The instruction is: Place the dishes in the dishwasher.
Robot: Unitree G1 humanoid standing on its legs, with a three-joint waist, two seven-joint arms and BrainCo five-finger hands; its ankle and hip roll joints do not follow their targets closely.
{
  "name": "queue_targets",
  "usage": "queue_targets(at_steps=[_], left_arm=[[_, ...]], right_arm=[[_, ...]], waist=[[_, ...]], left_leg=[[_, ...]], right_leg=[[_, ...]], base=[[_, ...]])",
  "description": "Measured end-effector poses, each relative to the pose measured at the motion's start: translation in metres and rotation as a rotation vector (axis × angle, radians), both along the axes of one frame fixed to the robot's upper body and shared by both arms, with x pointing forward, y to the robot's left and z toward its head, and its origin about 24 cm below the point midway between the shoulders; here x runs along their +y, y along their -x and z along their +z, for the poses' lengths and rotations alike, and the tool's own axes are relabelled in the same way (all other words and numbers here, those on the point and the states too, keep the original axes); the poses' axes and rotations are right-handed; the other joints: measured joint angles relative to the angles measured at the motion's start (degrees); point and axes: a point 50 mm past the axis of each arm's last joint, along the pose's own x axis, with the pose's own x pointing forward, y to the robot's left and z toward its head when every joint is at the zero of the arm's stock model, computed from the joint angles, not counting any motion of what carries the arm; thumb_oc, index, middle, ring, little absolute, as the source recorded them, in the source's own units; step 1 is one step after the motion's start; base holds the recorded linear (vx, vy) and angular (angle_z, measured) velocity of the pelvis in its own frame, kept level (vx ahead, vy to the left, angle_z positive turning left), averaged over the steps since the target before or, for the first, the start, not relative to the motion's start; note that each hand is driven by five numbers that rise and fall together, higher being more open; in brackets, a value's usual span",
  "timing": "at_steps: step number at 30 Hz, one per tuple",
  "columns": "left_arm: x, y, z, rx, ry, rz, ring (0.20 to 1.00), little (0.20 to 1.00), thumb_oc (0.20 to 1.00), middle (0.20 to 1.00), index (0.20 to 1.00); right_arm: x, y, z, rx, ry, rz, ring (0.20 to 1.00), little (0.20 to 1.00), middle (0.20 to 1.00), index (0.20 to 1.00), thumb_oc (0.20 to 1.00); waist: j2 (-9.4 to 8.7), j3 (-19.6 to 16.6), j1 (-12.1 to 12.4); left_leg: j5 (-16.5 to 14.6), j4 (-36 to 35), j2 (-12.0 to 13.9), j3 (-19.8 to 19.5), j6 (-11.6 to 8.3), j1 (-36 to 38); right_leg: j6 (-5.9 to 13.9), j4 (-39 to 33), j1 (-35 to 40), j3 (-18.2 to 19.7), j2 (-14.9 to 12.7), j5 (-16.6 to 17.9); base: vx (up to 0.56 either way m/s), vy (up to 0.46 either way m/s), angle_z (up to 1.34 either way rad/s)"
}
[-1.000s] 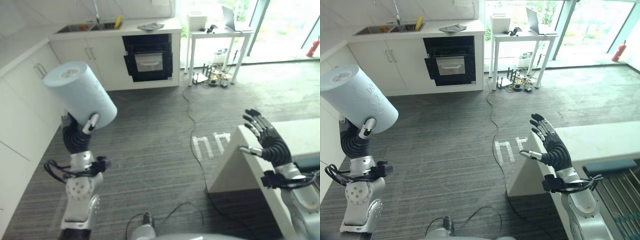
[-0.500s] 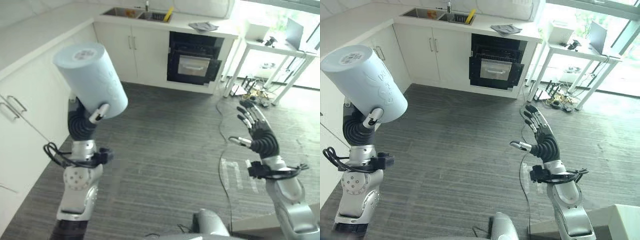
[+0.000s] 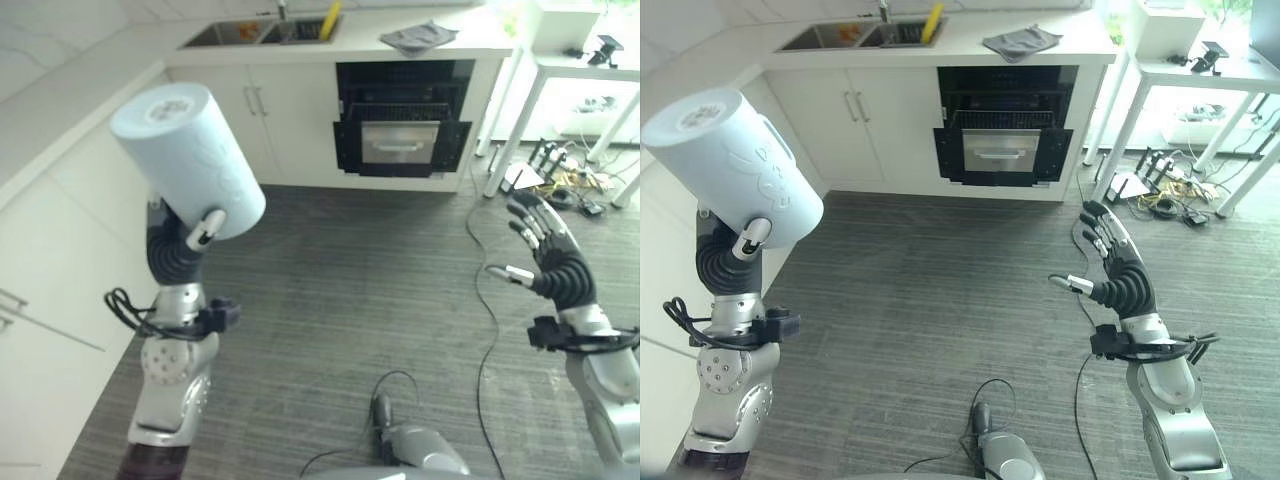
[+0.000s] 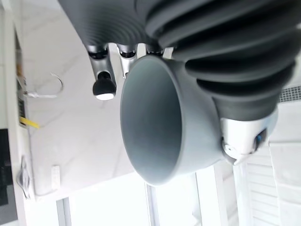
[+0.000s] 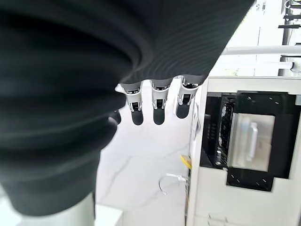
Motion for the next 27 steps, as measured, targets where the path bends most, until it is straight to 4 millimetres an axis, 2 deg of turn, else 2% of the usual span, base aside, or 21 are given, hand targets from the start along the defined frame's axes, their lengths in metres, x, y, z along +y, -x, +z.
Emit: queue_targets(at_steps=[1, 2, 3, 4, 5, 7, 8, 9, 11, 13, 14, 16, 17, 18, 19, 21, 22, 23, 25, 26, 27], left_arm=[[0.002, 0.003, -0.001, 0.004, 0.013, 0.017, 0.2, 0.2, 0.2, 0.2, 0.2], [0.003, 0.005, -0.005, 0.021, 0.013, 0.026, 0.2, 0.2, 0.2, 0.2, 0.2], [0.004, 0.007, -0.009, 0.04, 0.007, 0.033, 0.2, 0.2, 0.2, 0.2, 0.2], [0.004, 0.007, -0.009, 0.039, 0.003, 0.033, 0.2, 0.2, 0.2, 0.2, 0.2], [0.009, 0.008, -0.012, 0.054, -0.008, 0.059, 0.2, 0.2, 0.2, 0.2, 0.2], [0.019, 0.017, -0.021, 0.101, -0.029, 0.099, 0.2, 0.2, 0.2, 0.2, 0.2], [0.026, 0.021, -0.028, 0.129, -0.055, 0.117, 0.2, 0.2, 0.2, 0.2, 0.2], [0.03, 0.019, -0.033, 0.152, -0.06, 0.128, 0.2, 0.2, 0.2, 0.2, 0.2], [0.028, 0.018, -0.038, 0.161, -0.035, 0.127, 0.2, 0.2, 0.2, 0.2, 0.2], [0.024, 0.018, -0.036, 0.13, -0.019, 0.127, 0.2, 0.2, 0.2, 0.2, 0.2], [0.024, 0.019, -0.033, 0.121, -0.032, 0.126, 0.2, 0.2, 0.2, 0.2, 0.2], [0.02, 0.018, -0.029, 0.103, -0.034, 0.109, 0.2, 0.2, 0.2, 0.2, 0.2], [0.016, 0.016, -0.026, 0.088, -0.025, 0.095, 0.2, 0.2, 0.2, 0.2, 0.2], [0.011, 0.011, -0.019, 0.05, -0.022, 0.071, 0.2, 0.2, 0.2, 0.2, 0.2], [0.005, 0.003, -0.006, -0.007, -0.028, 0.044, 0.2, 0.2, 0.2, 0.2, 0.2], [-0.005, -0.008, 0.008, -0.065, -0.032, -0.005, 0.2, 0.2, 0.2, 0.2, 0.2], [-0.005, -0.008, 0.009, -0.065, -0.037, -0.006, 0.2, 0.2, 0.2, 0.2, 0.2], [-0.004, -0.008, 0.008, -0.059, -0.039, -0.005, 0.2, 0.2, 0.2, 0.2, 0.2], [-0.002, -0.008, 0.007, -0.045, -0.043, 0.005, 0.2, 0.2, 0.2, 0.2, 0.2], [-0.002, -0.009, 0.006, -0.032, -0.048, 0.005, 0.2, 0.2, 0.2, 0.2, 0.2], [-0.001, -0.009, 0.004, -0.02, -0.062, 0.014, 0.2, 0.2, 0.2, 0.2, 0.2]], right_arm=[[0.0, 0.0, 0.002, -0.007, -0.004, 0.002, 1.0, 1.0, 1.0, 1.0, 1.0], [0.0, 0.0, -0.001, 0.003, -0.013, 0.007, 1.0, 1.0, 1.0, 1.0, 1.0], [0.001, 0.001, -0.003, 0.012, -0.013, 0.011, 1.0, 1.0, 1.0, 1.0, 1.0], [0.001, 0.001, -0.003, 0.013, -0.015, 0.008, 1.0, 1.0, 1.0, 1.0, 1.0], [0.004, 0.001, -0.005, 0.015, -0.027, 0.018, 1.0, 1.0, 1.0, 1.0, 1.0], [0.003, 0.004, -0.008, 0.032, -0.027, 0.019, 1.0, 1.0, 1.0, 1.0, 1.0], [0.001, 0.005, -0.009, 0.041, -0.019, 0.019, 1.0, 1.0, 1.0, 1.0, 1.0], [0.002, 0.003, -0.01, 0.045, -0.015, 0.028, 1.0, 1.0, 1.0, 1.0, 1.0], [0.003, 0.004, -0.013, 0.064, -0.011, 0.039, 1.0, 1.0, 1.0, 1.0, 1.0], [0.003, 0.002, -0.01, 0.065, 0.015, 0.059, 1.0, 1.0, 1.0, 1.0, 1.0], [0.003, 0.003, -0.011, 0.071, 0.013, 0.062, 1.0, 1.0, 1.0, 1.0, 1.0], [0.004, 0.008, -0.015, 0.087, 0.008, 0.065, 1.0, 1.0, 1.0, 1.0, 1.0], [0.005, 0.009, -0.014, 0.086, 0.008, 0.071, 1.0, 1.0, 1.0, 1.0, 1.0], [0.007, 0.008, -0.011, 0.072, 0.008, 0.073, 1.0, 1.0, 1.0, 1.0, 1.0], [0.009, 0.009, -0.006, 0.049, 0.005, 0.073, 1.0, 1.0, 1.0, 1.0, 1.0], [0.011, 0.007, -0.005, 0.044, -0.006, 0.071, 1.0, 1.0, 1.0, 1.0, 1.0], [0.012, 0.004, -0.004, 0.038, -0.021, 0.066, 1.0, 1.0, 1.0, 1.0, 1.0], [0.011, 0.004, -0.003, 0.033, -0.022, 0.058, 1.0, 1.0, 1.0, 1.0, 1.0], [0.012, 0.002, 0.0, 0.019, -0.02, 0.062, 1.0, 1.0, 1.0, 1.0, 1.0], [0.013, 0.001, 0.001, 0.013, -0.021, 0.065, 1.0, 1.0, 1.0, 1.0, 1.0], [0.014, -0.001, 0.003, 0.002, -0.022, 0.07, 1.0, 1.0, 1.0, 1.0, 1.0]], waist=[[-0.81, 0.3, 0.9], [-2.22, 0.6, 1.1], [-3.64, 1.2, 1.0], [-4.89, 1.7, 1.0], [-6.7, 2.6, 2.5], [-5.77, 0.9, 2.1], [-3.72, 0.0, 2.1], [-3.04, 0.4, 2.4], [-3.01, 0.5, 3.8], [-2.47, 0.3, 5.2], [-3.03, 0.3, 5.2], [-3.98, 0.1, 5.0], [-3.95, -0.2, 5.3], [-4.24, -1.0, 5.4], [-4.86, -0.9, 4.4], [-4.87, -1.0, 3.5], [-4.85, -1.0, 4.5], [-4.63, -1.0, 5.2], [-4.71, -1.1, 6.1], [-4.82, -1.1, 6.5], [-4.77, -1.0, 6.8]], left_leg=[[4.4, 17.4, 0.9, -1.1, -0.59, -10.4], [1.9, 26.9, 0.7, -2.0, 2.12, -19.5], [-0.4, 28.7, -0.4, -3.2, 4.14, -26.6], [-2.6, 26.7, -1.2, -4.8, 7.24, -33.1], [-4.6, 13.8, -0.7, -3.1, 10.52, -35.1], [-4.6, -12.6, 0.8, -0.7, 10.74, -33.2], [-4.3, -37.3, -0.4, -0.1, 10.24, -27.9], [-4.6, -38.7, -2.2, -1.6, 10.11, -27.8], [-1.6, -38.6, -4.7, -4.5, 9.85, -26.3], [-0.4, -38.5, -4.7, -4.1, 11.42, -23.4], [1.7, -38.5, -4.4, -3.1, 14.54, -20.3], [5.3, -38.4, -5.2, -2.7, 19.5, -16.4], [5.8, -38.4, -5.8, -2.8, 19.95, -14.9], [5.1, -38.3, -6.8, -2.3, 18.68, -14.0], [5.0, -38.2, -8.6, -2.5, 18.47, -14.0], [4.4, -38.2, -10.1, -4.1, 17.87, -13.5], [4.4, -38.1, -9.6, -4.4, 17.91, -11.8], [3.9, -38.1, -8.8, -5.6, 18.58, -10.7], [3.8, -38.1, -8.6, -6.0, 18.65, -10.3], [3.7, -38.1, -8.6, -5.8, 18.42, -10.4], [2.4, -38.1, -8.5, -5.3, 17.27, -9.8]], right_leg=[[-0.09, -1.3, 2.3, 2.3, 0.7, -1.2], [-1.28, -1.1, 3.8, 3.8, 0.5, -2.0], [-1.64, -1.3, 5.8, 4.8, 0.2, -3.0], [-1.22, -1.5, 6.6, 5.0, -0.2, -4.2], [0.81, -2.9, 9.6, 6.1, -0.6, -3.9], [1.62, -4.1, 14.3, 7.2, 1.6, -7.0], [3.91, -5.2, 17.0, 8.3, 2.7, -8.8], [3.76, -6.1, 19.0, 9.0, 2.7, -8.7], [6.04, -6.0, 22.5, 11.3, 2.0, -10.5], [7.35, -6.0, 25.5, 13.5, 1.6, -12.0], [10.08, -5.3, 28.0, 12.9, 1.4, -13.7], [14.48, 3.3, 27.4, 10.0, 0.2, -16.3], [13.93, 3.5, 27.5, 7.2, -1.5, -19.2], [13.01, -1.3, 27.4, 3.6, -4.1, -19.8], [13.91, -4.5, 26.1, 1.9, -6.3, -17.0], [14.16, 0.7, 23.8, 0.6, -7.4, -15.6], [14.69, 8.9, 21.3, 0.5, -6.9, -15.3], [15.63, 14.0, 18.8, 0.7, -6.9, -17.0], [16.5, 15.0, 15.0, 0.8, -8.7, -18.3], [17.53, 14.9, 12.4, 0.7, -9.9, -17.3], [19.38, 19.5, 8.5, 0.9, -10.2, -14.1]], base=[[0.27, -0.21, -0.95], [0.27, -0.127, -0.84], [0.32, -0.055, -0.49], [0.29, 0.073, -0.7], [0.39, 0.174, -0.77], [0.46, 0.233, -0.63], [0.42, 0.202, -0.3], [0.36, 0.192, -0.4], [0.32, 0.227, -0.41], [0.23, 0.202, -0.65], [0.26, 0.236, -0.72], [0.27, 0.248, -0.64], [0.19, 0.189, -0.69], [0.15, 0.158, -0.38], [0.16, 0.189, 0.1], [0.17, 0.226, 0.48], [0.13, 0.215, 0.32], [0.11, 0.205, 0.24], [0.07, 0.155, 0.18], [0.08, 0.178, 0.02], [0.12, 0.178, -0.12]])
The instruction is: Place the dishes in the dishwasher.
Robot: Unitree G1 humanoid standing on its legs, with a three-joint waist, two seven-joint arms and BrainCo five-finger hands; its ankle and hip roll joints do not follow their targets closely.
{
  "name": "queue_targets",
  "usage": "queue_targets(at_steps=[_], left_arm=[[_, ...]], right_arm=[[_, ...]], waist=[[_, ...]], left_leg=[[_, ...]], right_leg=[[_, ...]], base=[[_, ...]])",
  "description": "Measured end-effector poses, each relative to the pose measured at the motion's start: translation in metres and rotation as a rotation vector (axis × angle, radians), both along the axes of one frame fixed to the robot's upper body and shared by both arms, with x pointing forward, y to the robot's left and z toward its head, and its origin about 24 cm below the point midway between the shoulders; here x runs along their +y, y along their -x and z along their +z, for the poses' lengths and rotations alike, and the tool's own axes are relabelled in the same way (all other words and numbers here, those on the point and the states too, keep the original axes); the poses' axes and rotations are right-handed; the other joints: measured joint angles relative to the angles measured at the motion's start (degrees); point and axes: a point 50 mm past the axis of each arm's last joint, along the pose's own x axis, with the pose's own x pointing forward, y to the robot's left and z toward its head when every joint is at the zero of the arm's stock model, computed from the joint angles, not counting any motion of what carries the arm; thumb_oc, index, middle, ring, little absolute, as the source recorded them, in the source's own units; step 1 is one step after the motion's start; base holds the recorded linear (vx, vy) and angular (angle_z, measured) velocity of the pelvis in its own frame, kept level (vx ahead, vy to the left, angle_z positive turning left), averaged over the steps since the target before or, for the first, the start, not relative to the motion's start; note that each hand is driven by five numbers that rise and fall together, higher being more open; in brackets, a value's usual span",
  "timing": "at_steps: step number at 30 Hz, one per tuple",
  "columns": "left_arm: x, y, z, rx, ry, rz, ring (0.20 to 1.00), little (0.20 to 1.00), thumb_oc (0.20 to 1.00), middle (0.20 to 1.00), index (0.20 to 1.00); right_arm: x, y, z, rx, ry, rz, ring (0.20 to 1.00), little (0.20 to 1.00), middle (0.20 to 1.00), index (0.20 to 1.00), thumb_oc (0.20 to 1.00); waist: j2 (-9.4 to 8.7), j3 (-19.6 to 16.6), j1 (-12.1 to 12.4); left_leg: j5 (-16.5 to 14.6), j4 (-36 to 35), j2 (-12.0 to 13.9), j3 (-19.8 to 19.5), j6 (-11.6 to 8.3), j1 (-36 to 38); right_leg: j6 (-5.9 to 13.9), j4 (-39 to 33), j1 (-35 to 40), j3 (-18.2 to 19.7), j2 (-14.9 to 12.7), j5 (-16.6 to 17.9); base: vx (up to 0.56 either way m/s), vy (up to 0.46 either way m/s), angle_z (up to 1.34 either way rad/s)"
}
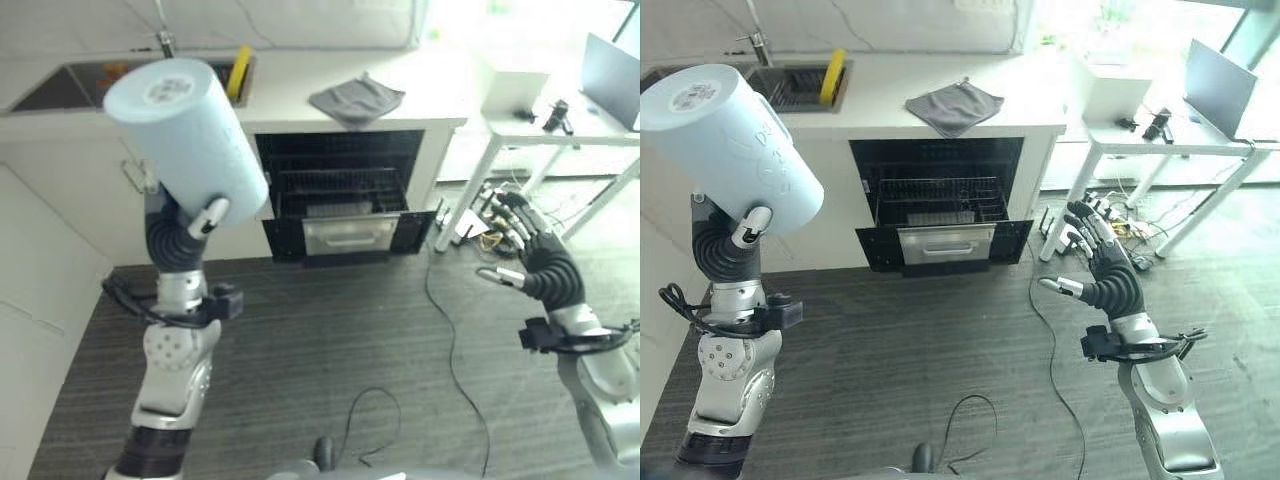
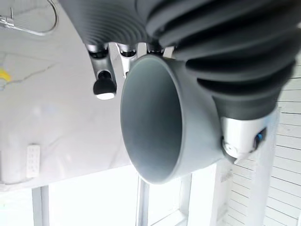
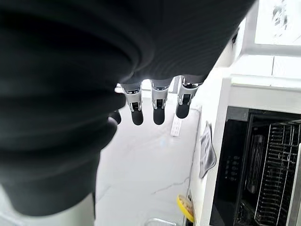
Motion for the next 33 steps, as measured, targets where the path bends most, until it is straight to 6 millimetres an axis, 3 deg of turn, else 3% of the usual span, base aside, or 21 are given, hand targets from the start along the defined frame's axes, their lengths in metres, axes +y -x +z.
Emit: queue_targets(at_steps=[2, 3, 4, 5, 6, 7, 9, 11, 12, 15, 16, 17, 19, 20, 21, 23, 26, 27, 29, 31, 33], left_arm=[[0.006, 0.004, -0.006, 0.037, -0.053, 0.036, 0.2, 0.2, 0.2, 0.2, 0.2], [0.012, 0.007, -0.013, 0.073, -0.062, 0.062, 0.2, 0.2, 0.2, 0.2, 0.2], [0.016, 0.009, -0.015, 0.092, -0.069, 0.078, 0.2, 0.2, 0.2, 0.2, 0.2], [0.018, 0.009, -0.014, 0.09, -0.077, 0.086, 0.2, 0.2, 0.2, 0.2, 0.2], [0.022, 0.009, -0.012, 0.086, -0.083, 0.101, 0.2, 0.2, 0.2, 0.2, 0.2], [0.024, 0.009, -0.01, 0.082, -0.085, 0.112, 0.2, 0.2, 0.2, 0.2, 0.2], [0.026, 0.009, -0.01, 0.082, -0.073, 0.127, 0.2, 0.2, 0.2, 0.2, 0.2], [0.027, 0.008, -0.018, 0.115, -0.056, 0.136, 0.2, 0.2, 0.2, 0.2, 0.2], [0.027, 0.008, -0.018, 0.115, -0.056, 0.136, 0.2, 0.2, 0.2, 0.2, 0.2], [0.023, 0.016, -0.023, 0.135, -0.052, 0.117, 0.2, 0.2, 0.2, 0.2, 0.2], [0.023, 0.018, -0.022, 0.131, -0.052, 0.114, 0.2, 0.2, 0.2, 0.2, 0.2], [0.02, 0.02, -0.028, 0.149, -0.026, 0.109, 0.2, 0.2, 0.2, 0.2, 0.2], [0.02, 0.02, -0.028, 0.15, -0.005, 0.101, 0.2, 0.2, 0.2, 0.2, 0.2], [0.02, 0.02, -0.028, 0.147, 0.016, 0.098, 0.2, 0.2, 0.2, 0.2, 0.2], [0.02, 0.019, -0.027, 0.145, 0.019, 0.099, 0.2, 0.2, 0.2, 0.2, 0.2], [0.02, 0.019, -0.026, 0.142, 0.021, 0.099, 0.2, 0.2, 0.2, 0.2, 0.2], [0.026, 0.021, -0.028, 0.15, 0.02, 0.125, 0.2, 0.2, 0.2, 0.2, 0.2], [0.028, 0.022, -0.029, 0.159, 0.024, 0.131, 0.2, 0.2, 0.2, 0.2, 0.2], [0.028, 0.024, -0.032, 0.171, 0.044, 0.124, 0.2, 0.2, 0.2, 0.2, 0.2], [0.027, 0.023, -0.032, 0.167, 0.042, 0.109, 0.2, 0.2, 0.2, 0.2, 0.2], [0.024, 0.022, -0.031, 0.163, 0.035, 0.09, 0.2, 0.2, 0.2, 0.2, 0.2]], right_arm=[[0.004, -0.002, 0.0, -0.01, -0.019, 0.008, 1.0, 1.0, 1.0, 1.0, 1.0], [0.008, -0.002, -0.005, 0.007, -0.028, 0.019, 1.0, 1.0, 1.0, 1.0, 1.0], [0.011, -0.002, -0.01, 0.028, -0.02, 0.03, 1.0, 1.0, 1.0, 1.0, 1.0], [0.01, -0.002, -0.012, 0.035, -0.021, 0.025, 1.0, 1.0, 1.0, 1.0, 1.0], [0.008, -0.001, -0.014, 0.044, -0.016, 0.021, 1.0, 1.0, 1.0, 1.0, 1.0], [0.004, 0.001, -0.016, 0.053, -0.012, 0.014, 1.0, 1.0, 1.0, 1.0, 1.0], [0.003, 0.005, -0.021, 0.073, -0.009, 0.012, 1.0, 1.0, 1.0, 1.0, 1.0], [0.003, 0.005, -0.021, 0.076, -0.008, 0.017, 1.0, 1.0, 1.0, 1.0, 1.0], [0.003, 0.005, -0.021, 0.076, -0.008, 0.017, 1.0, 1.0, 1.0, 1.0, 1.0], [0.001, 0.012, -0.018, 0.064, -0.003, 0.014, 1.0, 1.0, 1.0, 1.0, 1.0], [0.001, 0.011, -0.017, 0.062, -0.001, 0.012, 1.0, 1.0, 1.0, 1.0, 1.0], [-0.002, 0.008, -0.017, 0.069, 0.019, 0.006, 1.0, 1.0, 1.0, 1.0, 1.0], [-0.004, 0.003, -0.012, 0.056, 0.045, 0.007, 1.0, 1.0, 1.0, 1.0, 1.0], [-0.004, -0.003, -0.008, 0.053, 0.056, 0.007, 1.0, 1.0, 1.0, 1.0, 1.0], [-0.003, -0.005, -0.004, 0.038, 0.061, 0.014, 1.0, 1.0, 1.0, 1.0, 1.0], [-0.003, -0.006, 0.0, 0.025, 0.076, 0.021, 1.0, 1.0, 1.0, 1.0, 1.0], [-0.01, -0.004, -0.012, 0.082, 0.056, -0.004, 1.0, 1.0, 1.0, 1.0, 1.0], [-0.011, -0.002, -0.013, 0.091, 0.056, -0.007, 1.0, 1.0, 1.0, 1.0, 1.0], [-0.011, 0.001, -0.018, 0.107, 0.043, -0.009, 1.0, 1.0, 1.0, 1.0, 1.0], [-0.01, 0.001, -0.018, 0.107, 0.041, -0.003, 1.0, 1.0, 1.0, 1.0, 1.0], [-0.009, 0.001, -0.019, 0.114, 0.042, -0.003, 1.0, 1.0, 1.0, 1.0, 1.0]], waist=[[0.59, 0.1, 0.1], [0.66, 0.2, 0.1], [0.35, -0.5, 0.1], [0.26, -0.7, -0.1], [0.5, -1.0, -0.2], [0.72, -0.8, -0.5], [0.99, -0.9, -2.4], [1.69, -0.6, -5.2], [1.69, -0.6, -5.2], [0.39, -1.5, -5.4], [-0.58, -2.2, -4.6], [2.69, -2.5, -4.5], [5.92, -2.5, -4.2], [6.48, -2.5, -4.1], [6.59, -2.5, -4.3], [6.23, -2.4, -4.3], [1.49, -1.9, -3.1], [1.39, -1.9, -2.9], [0.49, -1.6, -2.2], [0.76, -1.4, -1.8], [1.06, -1.2, -2.3]], left_leg=[[-3.0, 0.0, 1.6, 1.7, -0.31, 1.6], [-4.1, 0.0, 1.6, 2.9, 0.34, 2.9], [-5.2, -0.3, 1.3, 4.0, -0.34, 3.4], [-5.3, -0.3, 1.3, 4.1, -0.47, 3.3], [-5.5, 0.0, 1.5, 4.2, -1.03, 2.9], [-5.4, 0.0, 1.5, 4.1, -1.12, 2.8], [-5.8, 0.0, 1.4, 2.3, -1.39, 3.1], [-6.5, 0.0, 2.1, 0.0, -2.42, 4.3], [-6.5, 0.0, 2.1, 0.0, -2.42, 4.3], [-10.0, -0.3, 3.5, -4.0, -6.54, 9.0], [-10.8, -0.3, 3.8, -4.2, -7.65, 9.9], [-11.6, -0.1, 7.1, -4.4, -8.88, 10.3], [-10.4, 0.0, 10.6, -3.1, -11.42, 10.7], [-8.8, 0.0, 12.0, -0.7, -13.34, 11.2], [-7.7, 0.0, 12.8, 0.2, -13.66, 11.6], [-5.8, 0.2, 14.5, 1.3, -15.58, 12.0], [-5.6, 19.8, 14.0, -3.3, -17.07, 2.8], [-5.4, 24.7, 14.5, -4.4, -17.37, 0.9], [-6.1, 34.2, 14.3, -5.1, -16.34, -4.4], [-9.0, 30.7, 13.2, -1.6, -14.57, -7.4], [-9.2, 16.8, 12.1, 3.2, -13.48, -6.7]], right_leg=[[1.54, 16.4, -8.1, 0.6, 0.0, 1.2], [0.09, 20.4, -10.9, -0.9, -1.5, -0.8], [-1.97, 13.2, -11.3, -4.0, -3.9, -1.3], [-2.87, 7.6, -11.4, -4.8, -4.6, -0.7], [-3.3, -3.0, -11.1, -6.1, -5.2, 0.2], [-2.57, -13.5, -9.6, -5.9, -5.4, 2.8], [-1.55, -26.2, -8.7, -2.2, -5.4, 10.3], [-0.31, -26.2, -10.9, 2.2, -5.1, 17.0], [-0.31, -26.2, -10.9, 2.2, -5.1, 17.0], [-0.68, -26.0, -7.7, 0.6, -4.8, 17.5], [-2.6, -25.8, -6.7, -0.1, -4.6, 19.5], [-4.6, -25.7, -5.8, -1.7, -1.5, 18.3], [-6.9, -25.6, -5.0, -3.5, 1.9, 17.8], [-8.77, -25.6, -4.2, -3.7, 3.6, 17.3], [-9.53, -25.6, -3.6, -4.0, 4.5, 16.6], [-10.31, -25.6, -2.9, -4.1, 6.3, 14.9], [-11.53, -25.7, -1.4, -3.1, 6.4, 12.3], [-12.24, -25.7, -0.6, -3.1, 6.9, 11.8], [-15.61, -25.7, 0.5, -3.3, 7.1, 10.3], [-15.43, -25.7, 0.6, -3.9, 6.8, 10.4], [-15.33, -25.7, 1.8, -6.0, 7.0, 10.2]], base=[[0.12, 0.059, -0.39], [0.15, -0.065, -0.6], [0.19, -0.109, -0.46], [0.24, -0.157, -0.35], [0.23, -0.141, -0.16], [0.26, -0.156, -0.06], [0.33, -0.236, 0.37], [0.34, -0.331, 0.53], [0.31, -0.347, 0.53], [0.26, -0.348, 0.61], [0.28, -0.346, 0.34], [0.22, -0.254, 0.27], [0.23, -0.243, 0.22], [0.17, -0.221, 0.09], [0.18, -0.212, -0.04], [0.18, -0.254, 0.02], [0.18, -0.213, -0.03], [0.1, -0.096, -0.06], [0.13, -0.035, -0.01], [0.17, 0.076, 0.1], [0.18, 0.183, 0.38]])
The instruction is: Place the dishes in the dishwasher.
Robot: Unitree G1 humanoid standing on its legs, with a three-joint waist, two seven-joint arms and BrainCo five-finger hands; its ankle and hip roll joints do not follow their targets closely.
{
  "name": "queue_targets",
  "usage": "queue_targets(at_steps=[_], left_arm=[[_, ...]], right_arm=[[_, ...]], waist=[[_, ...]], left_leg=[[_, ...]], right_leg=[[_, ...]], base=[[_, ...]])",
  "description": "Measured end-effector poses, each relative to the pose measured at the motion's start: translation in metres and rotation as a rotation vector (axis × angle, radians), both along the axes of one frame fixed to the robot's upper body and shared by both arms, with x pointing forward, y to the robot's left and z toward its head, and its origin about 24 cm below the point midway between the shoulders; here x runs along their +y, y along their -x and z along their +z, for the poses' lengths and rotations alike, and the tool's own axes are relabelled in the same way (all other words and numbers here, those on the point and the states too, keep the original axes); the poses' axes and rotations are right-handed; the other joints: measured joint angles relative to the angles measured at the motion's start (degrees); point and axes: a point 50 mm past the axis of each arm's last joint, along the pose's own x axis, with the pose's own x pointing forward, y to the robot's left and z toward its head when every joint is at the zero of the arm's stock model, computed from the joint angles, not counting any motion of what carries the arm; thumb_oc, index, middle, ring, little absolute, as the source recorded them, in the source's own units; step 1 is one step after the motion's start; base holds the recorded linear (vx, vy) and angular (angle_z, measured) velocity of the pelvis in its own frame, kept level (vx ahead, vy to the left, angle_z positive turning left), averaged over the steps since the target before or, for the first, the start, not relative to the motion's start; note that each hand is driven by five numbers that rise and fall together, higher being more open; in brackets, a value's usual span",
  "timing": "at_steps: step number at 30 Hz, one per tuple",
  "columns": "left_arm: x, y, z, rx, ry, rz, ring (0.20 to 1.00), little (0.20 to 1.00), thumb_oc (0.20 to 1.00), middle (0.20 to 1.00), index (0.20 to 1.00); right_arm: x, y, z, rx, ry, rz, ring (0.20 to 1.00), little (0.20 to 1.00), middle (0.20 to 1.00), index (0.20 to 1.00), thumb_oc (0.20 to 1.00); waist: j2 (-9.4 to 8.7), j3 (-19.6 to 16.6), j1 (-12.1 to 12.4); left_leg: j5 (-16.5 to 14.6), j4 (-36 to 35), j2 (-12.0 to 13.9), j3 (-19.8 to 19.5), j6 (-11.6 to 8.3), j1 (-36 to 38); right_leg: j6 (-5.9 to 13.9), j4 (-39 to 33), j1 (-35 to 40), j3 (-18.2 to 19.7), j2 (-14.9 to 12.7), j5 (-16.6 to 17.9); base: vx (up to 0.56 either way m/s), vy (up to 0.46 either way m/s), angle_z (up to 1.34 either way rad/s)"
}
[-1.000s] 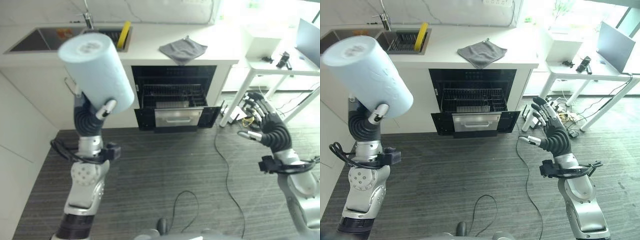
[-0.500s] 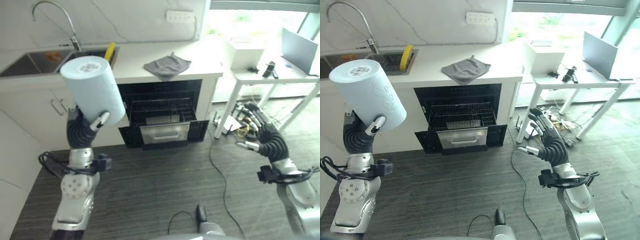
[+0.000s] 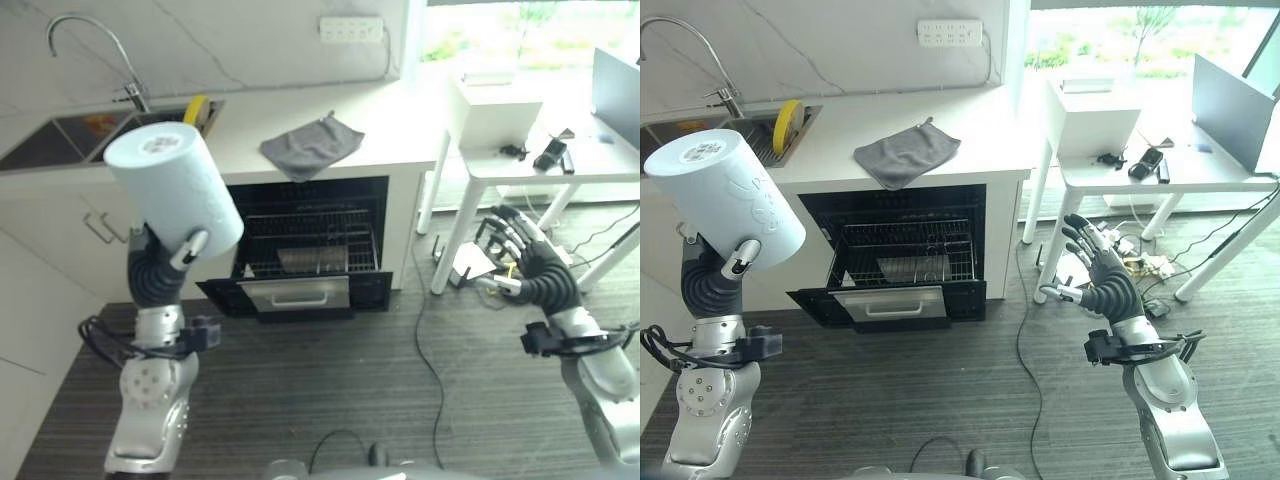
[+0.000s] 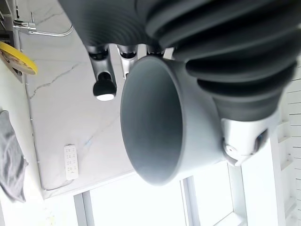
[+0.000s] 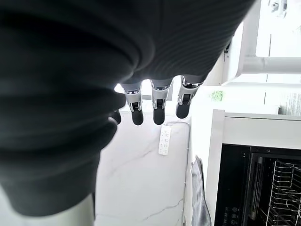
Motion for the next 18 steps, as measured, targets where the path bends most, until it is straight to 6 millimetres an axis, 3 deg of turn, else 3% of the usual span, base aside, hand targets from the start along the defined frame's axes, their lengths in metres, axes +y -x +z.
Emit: queue_targets(at_steps=[2, 5, 7, 10, 12, 13, 15, 16, 18], left_arm=[[0.0, 0.001, 0.0, 0.0, -0.013, -0.008, 0.2, 0.2, 0.2, 0.2, 0.2], [0.002, -0.002, -0.003, 0.005, -0.009, -0.001, 0.2, 0.2, 0.2, 0.2, 0.2], [0.004, -0.003, -0.009, 0.017, 0.005, 0.008, 0.2, 0.2, 0.2, 0.2, 0.2], [0.002, -0.001, -0.009, -0.005, 0.022, 0.006, 0.2, 0.2, 0.2, 0.2, 0.2], [0.002, -0.003, -0.006, -0.023, 0.028, 0.012, 0.2, 0.2, 0.2, 0.2, 0.2], [0.003, -0.005, -0.004, -0.032, 0.025, 0.011, 0.2, 0.2, 0.2, 0.2, 0.2], [0.0, -0.01, 0.004, -0.063, 0.026, 0.0, 0.2, 0.2, 0.2, 0.2, 0.2], [-0.002, -0.014, 0.01, -0.085, 0.022, -0.01, 0.2, 0.2, 0.2, 0.2, 0.2], [-0.003, -0.019, 0.016, -0.095, 0.016, -0.02, 0.2, 0.2, 0.2, 0.2, 0.2]], right_arm=[[-0.001, 0.0, 0.0, -0.001, 0.011, -0.006, 1.0, 1.0, 1.0, 1.0, 1.0], [-0.004, 0.0, -0.004, 0.014, 0.022, -0.018, 1.0, 1.0, 1.0, 1.0, 1.0], [-0.005, 0.0, -0.002, 0.01, 0.037, -0.025, 1.0, 1.0, 1.0, 1.0, 1.0], [-0.012, 0.001, 0.003, -0.011, 0.063, -0.05, 1.0, 1.0, 1.0, 1.0, 1.0], [-0.018, 0.004, 0.008, -0.021, 0.082, -0.067, 1.0, 1.0, 1.0, 1.0, 1.0], [-0.02, 0.007, 0.011, -0.034, 0.086, -0.076, 1.0, 1.0, 1.0, 1.0, 1.0], [-0.017, 0.01, 0.011, -0.039, 0.076, -0.068, 1.0, 1.0, 1.0, 1.0, 1.0], [-0.014, 0.011, 0.01, -0.045, 0.055, -0.065, 1.0, 1.0, 1.0, 1.0, 1.0], [-0.007, 0.011, 0.012, -0.058, 0.036, -0.048, 1.0, 1.0, 1.0, 1.0, 1.0]], waist=[[-0.02, 0.1, -0.9], [0.13, 0.8, -0.5], [0.53, 1.4, -0.6], [2.44, 1.7, -0.8], [2.96, 1.5, -0.4], [2.89, 1.4, -0.4], [0.65, 1.1, -0.5], [-1.07, 1.1, -0.5], [-2.41, 1.0, 0.2]], left_leg=[[2.7, -16.0, -0.1, 2.1, -0.59, 2.3], [5.5, -16.5, 3.6, 1.2, -3.05, -0.9], [6.1, -16.5, 6.7, 2.1, -3.47, -2.6], [7.1, -16.7, 7.0, 2.8, -2.75, -1.5], [6.9, -16.9, 3.7, 2.5, -0.92, 2.7], [9.1, -16.8, 1.9, 2.8, -0.52, 3.5], [10.4, -16.9, -2.6, 3.0, 2.14, 4.1], [9.8, -16.8, -4.7, 3.0, 3.36, 4.1], [10.0, -16.5, -7.1, 2.9, 6.2, 4.1]], right_leg=[[2.04, 0.0, 1.0, -1.9, 0.5, -1.8], [2.42, 0.0, 1.7, -2.9, 1.1, -2.4], [2.64, 0.0, 2.9, -3.5, 1.2, -3.1], [3.07, 0.0, 4.5, -2.8, 0.6, -3.8], [5.85, 0.1, 6.1, -0.7, -1.6, -4.6], [6.94, 0.2, 6.6, -0.2, -3.6, -4.8], [9.89, 0.8, 7.2, -0.2, -7.7, -5.0], [10.48, 1.4, 7.1, -0.4, -9.8, -5.2], [11.14, 4.3, 5.6, -0.4, -12.3, -4.7]], base=[[0.2, 0.263, 0.5], [0.15, 0.253, 0.28], [0.17, 0.319, 0.11], [0.25, 0.443, -0.11], [0.22, 0.362, -0.34], [0.21, 0.376, -0.28], [0.15, 0.307, 0.01], [0.12, 0.253, 0.2], [0.11, 0.23, 0.22]])
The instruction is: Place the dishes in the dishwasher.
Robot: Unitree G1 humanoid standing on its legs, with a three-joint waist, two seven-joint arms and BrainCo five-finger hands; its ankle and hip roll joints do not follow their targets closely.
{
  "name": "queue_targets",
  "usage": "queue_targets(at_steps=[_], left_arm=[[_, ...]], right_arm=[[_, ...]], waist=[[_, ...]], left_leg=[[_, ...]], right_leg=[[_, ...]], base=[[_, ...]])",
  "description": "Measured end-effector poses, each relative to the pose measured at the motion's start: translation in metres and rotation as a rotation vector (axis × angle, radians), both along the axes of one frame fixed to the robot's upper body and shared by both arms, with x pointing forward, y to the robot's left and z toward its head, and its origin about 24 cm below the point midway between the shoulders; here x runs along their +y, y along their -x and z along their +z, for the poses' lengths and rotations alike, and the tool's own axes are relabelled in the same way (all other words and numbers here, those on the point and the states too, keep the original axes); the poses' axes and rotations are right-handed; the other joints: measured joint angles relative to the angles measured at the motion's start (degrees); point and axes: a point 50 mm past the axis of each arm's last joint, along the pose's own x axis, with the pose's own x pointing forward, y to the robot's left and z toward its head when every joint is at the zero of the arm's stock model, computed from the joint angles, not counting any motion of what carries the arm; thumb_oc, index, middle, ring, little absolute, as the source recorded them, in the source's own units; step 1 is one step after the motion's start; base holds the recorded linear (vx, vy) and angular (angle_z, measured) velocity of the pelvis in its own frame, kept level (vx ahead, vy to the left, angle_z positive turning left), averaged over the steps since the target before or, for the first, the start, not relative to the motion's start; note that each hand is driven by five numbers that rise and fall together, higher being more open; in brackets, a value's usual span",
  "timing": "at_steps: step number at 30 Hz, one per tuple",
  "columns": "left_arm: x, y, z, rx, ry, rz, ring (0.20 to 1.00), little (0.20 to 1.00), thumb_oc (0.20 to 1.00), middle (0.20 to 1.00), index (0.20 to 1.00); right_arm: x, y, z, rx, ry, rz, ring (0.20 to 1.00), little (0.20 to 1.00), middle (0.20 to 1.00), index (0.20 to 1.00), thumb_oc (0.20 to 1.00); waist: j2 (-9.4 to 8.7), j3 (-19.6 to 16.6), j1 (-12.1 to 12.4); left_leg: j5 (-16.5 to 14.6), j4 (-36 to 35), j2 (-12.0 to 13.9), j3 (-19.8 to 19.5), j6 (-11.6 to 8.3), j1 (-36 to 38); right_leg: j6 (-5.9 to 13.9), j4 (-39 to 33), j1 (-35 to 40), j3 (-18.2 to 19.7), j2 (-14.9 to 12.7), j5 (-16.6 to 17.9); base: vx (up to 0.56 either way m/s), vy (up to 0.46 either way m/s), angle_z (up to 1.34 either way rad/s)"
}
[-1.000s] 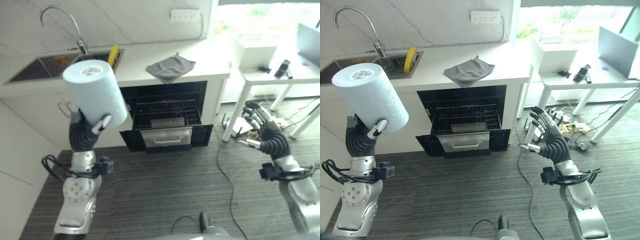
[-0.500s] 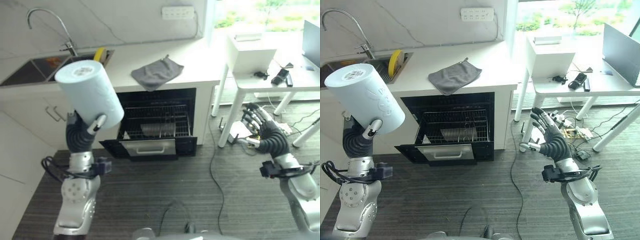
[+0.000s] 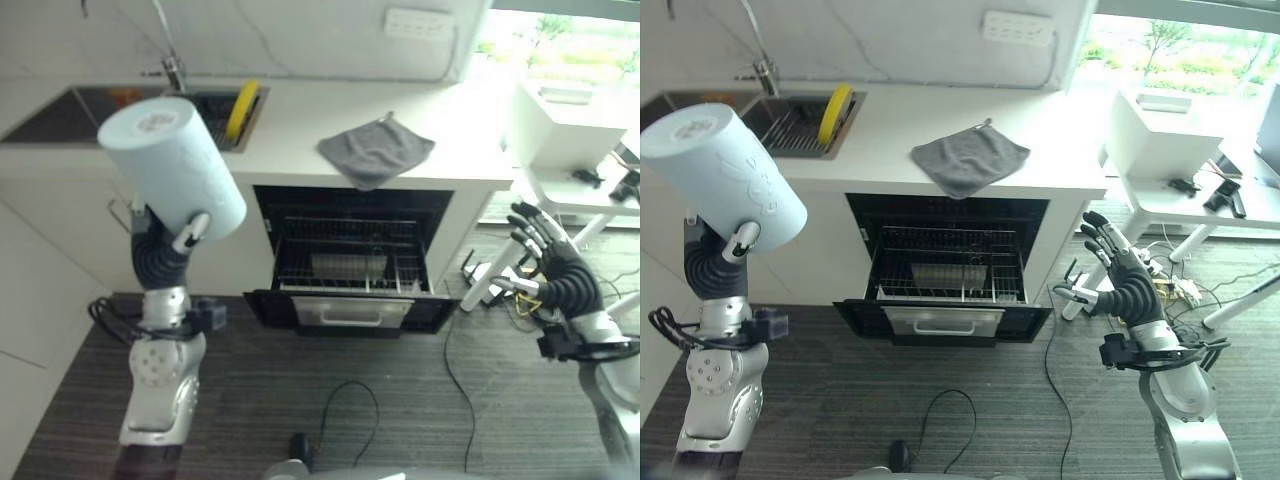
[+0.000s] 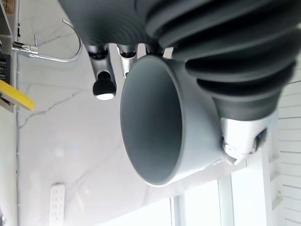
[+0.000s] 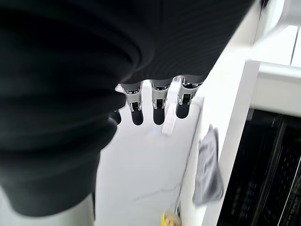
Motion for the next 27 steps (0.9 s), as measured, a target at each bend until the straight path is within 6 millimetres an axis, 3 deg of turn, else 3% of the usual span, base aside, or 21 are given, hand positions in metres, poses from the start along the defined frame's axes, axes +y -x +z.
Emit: queue_targets(at_steps=[3, 8, 10, 12, 15, 16, 18, 19, 22, 23, 27], left_arm=[[0.002, 0.0, 0.0, 0.019, -0.022, 0.002, 0.2, 0.2, 0.2, 0.2, 0.2], [0.006, 0.003, -0.002, 0.056, -0.062, 0.001, 0.2, 0.2, 0.2, 0.2, 0.2], [0.007, 0.001, -0.002, 0.074, -0.088, 0.001, 0.2, 0.2, 0.2, 0.2, 0.2], [0.008, 0.0, 0.0, 0.087, -0.117, 0.0, 0.2, 0.2, 0.2, 0.2, 0.2], [0.008, 0.0, -0.002, 0.096, -0.117, 0.0, 0.2, 0.2, 0.2, 0.2, 0.2], [0.006, 0.001, -0.004, 0.104, -0.119, -0.01, 0.2, 0.2, 0.2, 0.2, 0.2], [0.007, 0.005, -0.006, 0.118, -0.129, -0.015, 0.2, 0.2, 0.2, 0.2, 0.2], [0.006, 0.008, -0.012, 0.136, -0.123, -0.019, 0.2, 0.2, 0.2, 0.2, 0.2], [0.0, 0.011, -0.021, 0.164, -0.079, -0.044, 0.2, 0.2, 0.2, 0.2, 0.2], [-0.001, 0.011, -0.022, 0.165, -0.06, -0.056, 0.2, 0.2, 0.2, 0.2, 0.2], [-0.007, 0.01, -0.022, 0.155, 0.039, -0.123, 0.2, 0.2, 0.2, 0.2, 0.2]], right_arm=[[0.0, -0.002, 0.0, -0.003, -0.004, -0.004, 1.0, 1.0, 1.0, 1.0, 1.0], [0.006, -0.006, 0.002, -0.025, -0.011, 0.014, 1.0, 1.0, 1.0, 1.0, 1.0], [0.01, -0.007, -0.001, -0.01, -0.008, 0.035, 1.0, 1.0, 1.0, 1.0, 1.0], [0.007, -0.01, -0.002, -0.002, 0.003, 0.03, 1.0, 1.0, 1.0, 1.0, 1.0], [0.006, -0.011, -0.006, 0.012, 0.007, 0.026, 1.0, 1.0, 1.0, 1.0, 1.0], [0.008, -0.008, -0.008, 0.015, 0.001, 0.031, 1.0, 1.0, 1.0, 1.0, 1.0], [0.009, -0.006, -0.012, 0.031, -0.003, 0.035, 1.0, 1.0, 1.0, 1.0, 1.0], [0.007, -0.006, -0.017, 0.052, -0.009, 0.023, 1.0, 1.0, 1.0, 1.0, 1.0], [0.0, -0.006, -0.023, 0.084, 0.003, -0.004, 1.0, 1.0, 1.0, 1.0, 1.0], [0.0, -0.007, -0.022, 0.079, 0.004, -0.008, 1.0, 1.0, 1.0, 1.0, 1.0], [-0.001, -0.009, -0.015, 0.051, 0.011, -0.025, 1.0, 1.0, 1.0, 1.0, 1.0]], waist=[[-0.28, -0.1, 2.4], [-0.17, 0.1, 3.6], [-0.41, 0.2, 3.4], [-1.01, 0.4, 2.9], [-0.8, 0.5, 0.8], [-0.83, 0.5, -0.9], [-2.26, 0.0, -1.1], [-1.58, 0.0, -1.4], [3.93, -0.1, -1.2], [4.65, -0.1, -1.4], [6.94, -0.8, -4.0]], left_leg=[[-1.6, 0.0, -1.2, -0.3, 2.19, 1.0], [-3.2, 0.0, -0.1, 2.0, 3.12, 3.2], [-3.4, 0.0, 0.0, 3.7, 3.12, 3.5], [-4.3, -0.1, 0.3, 4.9, 2.61, 3.3], [-4.6, -0.4, 1.0, 4.4, 1.51, 3.4], [-4.5, -0.4, 1.7, 2.5, 0.96, 3.4], [-4.1, -0.4, 2.4, 2.0, -1.39, 3.7], [-3.9, -0.4, 4.1, 1.2, -3.16, 4.3], [-3.8, -0.3, 9.9, 1.0, -3.47, 5.1], [-3.8, -0.3, 11.0, 1.0, -3.68, 5.7], [-3.8, 0.0, 13.6, 1.2, -4.87, 6.8]], right_leg=[[2.32, 3.9, -1.5, 0.2, -1.1, 2.1], [3.72, 15.2, -7.1, 0.0, -1.8, 2.0], [3.81, 11.3, -6.3, -0.6, -1.8, 1.9], [3.04, -2.0, -5.1, -3.5, -1.7, 3.3], [4.0, -4.8, -8.9, 1.0, -1.9, 6.6], [4.29, -4.7, -11.4, 4.2, -2.0, 7.6], [4.16, -4.4, -12.3, 4.7, -2.0, 6.4], [3.64, -3.2, -12.3, 3.9, -0.7, 8.9], [1.86, -4.3, -10.3, 3.1, 5.7, 9.0], [0.09, -4.3, -9.7, 3.0, 6.9, 9.1], [-2.51, -4.3, -8.0, 1.8, 9.7, 7.5]], base=[[0.11, 0.244, 0.1], [0.08, 0.089, -0.23], [0.09, -0.063, -0.57], [0.16, -0.142, -0.44], [0.2, -0.178, 0.06], [0.24, -0.296, 0.39], [0.24, -0.312, 0.4], [0.2, -0.275, 0.3], [0.25, -0.348, 0.05], [0.22, -0.292, -0.08], [0.26, -0.335, 0.05]])
